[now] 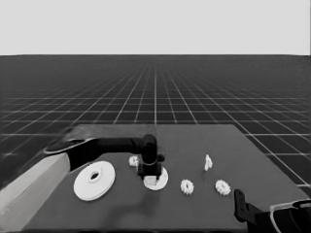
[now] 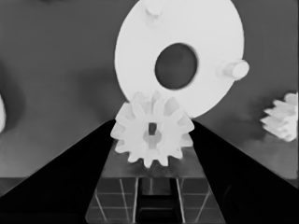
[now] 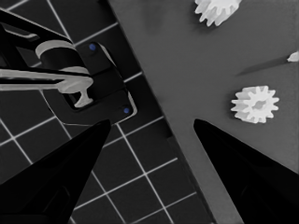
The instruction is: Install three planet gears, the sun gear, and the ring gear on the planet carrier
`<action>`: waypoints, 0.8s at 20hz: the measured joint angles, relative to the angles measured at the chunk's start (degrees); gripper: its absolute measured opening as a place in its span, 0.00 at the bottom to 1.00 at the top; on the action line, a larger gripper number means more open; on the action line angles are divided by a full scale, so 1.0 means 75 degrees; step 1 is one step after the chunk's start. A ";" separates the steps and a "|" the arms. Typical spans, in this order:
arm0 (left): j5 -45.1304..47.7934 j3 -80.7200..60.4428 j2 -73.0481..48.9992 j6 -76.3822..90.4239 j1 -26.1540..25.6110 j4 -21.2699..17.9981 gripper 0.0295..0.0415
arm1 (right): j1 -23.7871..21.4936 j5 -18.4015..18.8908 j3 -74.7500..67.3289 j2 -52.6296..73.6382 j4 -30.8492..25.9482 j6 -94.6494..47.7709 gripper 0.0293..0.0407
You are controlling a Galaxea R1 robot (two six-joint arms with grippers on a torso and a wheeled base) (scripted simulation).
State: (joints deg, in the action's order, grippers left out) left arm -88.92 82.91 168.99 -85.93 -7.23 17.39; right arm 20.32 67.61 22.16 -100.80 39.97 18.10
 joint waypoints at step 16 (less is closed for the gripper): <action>0.0135 0.0349 0.0074 0.0234 -0.0433 0.0425 0.75 | 0.0000 0.0000 0.0000 0.0000 0.0000 0.0000 0.81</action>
State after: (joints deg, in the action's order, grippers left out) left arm -87.90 85.52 169.54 -84.17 -10.47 20.58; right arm 20.32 67.61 22.16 -100.80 39.97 18.10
